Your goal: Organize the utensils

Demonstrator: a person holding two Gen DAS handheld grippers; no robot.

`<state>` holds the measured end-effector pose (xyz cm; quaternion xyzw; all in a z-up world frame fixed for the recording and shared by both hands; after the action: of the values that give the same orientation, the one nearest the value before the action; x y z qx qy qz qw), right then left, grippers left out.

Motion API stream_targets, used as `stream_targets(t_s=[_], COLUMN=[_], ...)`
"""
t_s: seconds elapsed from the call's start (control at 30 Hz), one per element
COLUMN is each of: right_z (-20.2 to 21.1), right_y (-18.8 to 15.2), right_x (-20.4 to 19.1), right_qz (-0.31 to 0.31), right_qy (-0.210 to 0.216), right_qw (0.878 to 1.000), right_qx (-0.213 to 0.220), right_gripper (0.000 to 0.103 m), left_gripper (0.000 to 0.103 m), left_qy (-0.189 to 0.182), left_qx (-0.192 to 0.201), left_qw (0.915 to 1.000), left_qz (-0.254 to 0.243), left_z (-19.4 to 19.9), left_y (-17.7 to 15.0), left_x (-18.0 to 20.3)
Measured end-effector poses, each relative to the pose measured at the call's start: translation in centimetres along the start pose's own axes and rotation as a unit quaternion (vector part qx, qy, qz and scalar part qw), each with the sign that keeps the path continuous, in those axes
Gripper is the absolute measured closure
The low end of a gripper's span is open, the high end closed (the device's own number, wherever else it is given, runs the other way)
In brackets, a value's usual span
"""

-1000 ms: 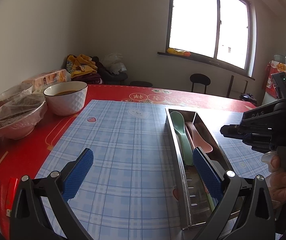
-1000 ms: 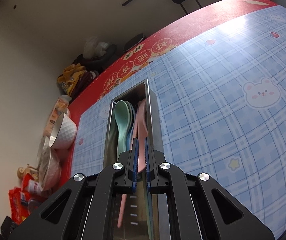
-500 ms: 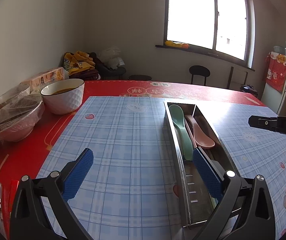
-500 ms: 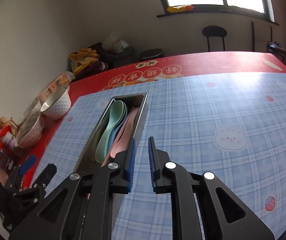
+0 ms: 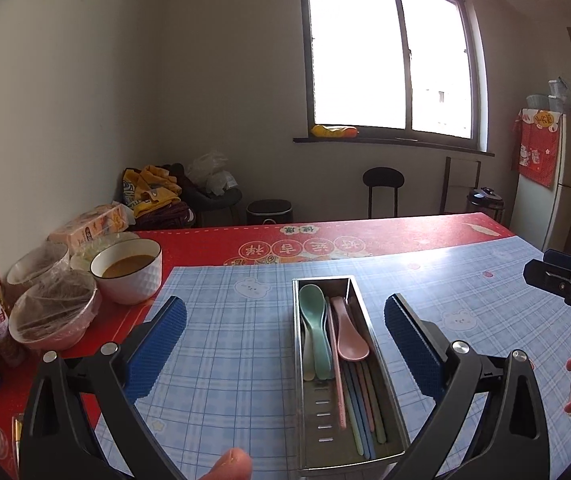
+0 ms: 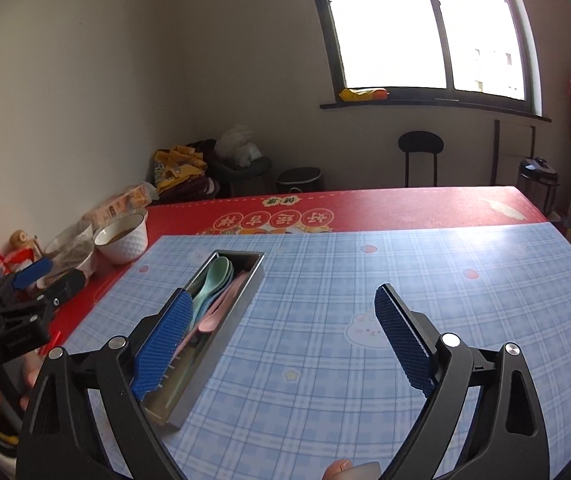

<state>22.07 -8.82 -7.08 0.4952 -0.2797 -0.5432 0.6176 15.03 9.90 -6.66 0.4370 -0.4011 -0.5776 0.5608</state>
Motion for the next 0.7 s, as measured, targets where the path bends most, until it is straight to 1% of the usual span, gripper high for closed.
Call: stream_targets(t_s=[0.07, 0.17, 0.33, 0.47, 0.57, 0.7], right_z=[1.3, 2.8, 5.1, 6.5, 7.1, 7.5], right_y=[0.8, 1.9, 3.1, 3.4, 3.4, 3.2], right_x=[0.3, 1.0, 2.1, 2.9, 3.4, 4.0], right_qz=[0.003, 0.0, -0.008, -0.001, 0.009, 0.004], right_qy=[-0.001, -0.003, -0.015, -0.039, -0.063, -0.073], right_qw=[1.0, 0.999, 0.998, 0.997, 0.996, 0.995], right_qx=[0.021, 0.039, 0.063, 0.072, 0.069, 0.067], right_gripper=[0.014, 0.014, 0.014, 0.014, 0.014, 0.014], left_gripper=[0.006, 0.006, 0.006, 0.006, 0.006, 0.006], left_qy=[-0.003, 0.0, 0.002, 0.009, 0.011, 0.009], left_qx=[0.009, 0.022, 0.036, 0.042, 0.045, 0.044], left_qw=[0.9999, 0.9997, 0.9993, 0.9991, 0.9989, 0.9988], left_qz=[-0.007, -0.011, 0.0, -0.002, -0.009, -0.017], left_z=[0.7, 1.8, 3.3, 4.2, 4.6, 4.4], left_y=[1.0, 2.1, 3.5, 4.2, 4.5, 4.4], left_x=[1.2, 2.7, 4.3, 5.1, 5.8, 6.4])
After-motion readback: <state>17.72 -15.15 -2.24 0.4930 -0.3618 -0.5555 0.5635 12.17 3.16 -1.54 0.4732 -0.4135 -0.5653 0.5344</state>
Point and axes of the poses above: each gripper's, at about its wrist camera, not at the fingertips, and z roughly against the way its jaws point, x to its right, y to its top, the point moved 7 cm from there along -z, roughly the way its jaws point, and after that the axes turned 5 degrees about x, right-handed, at the moved point
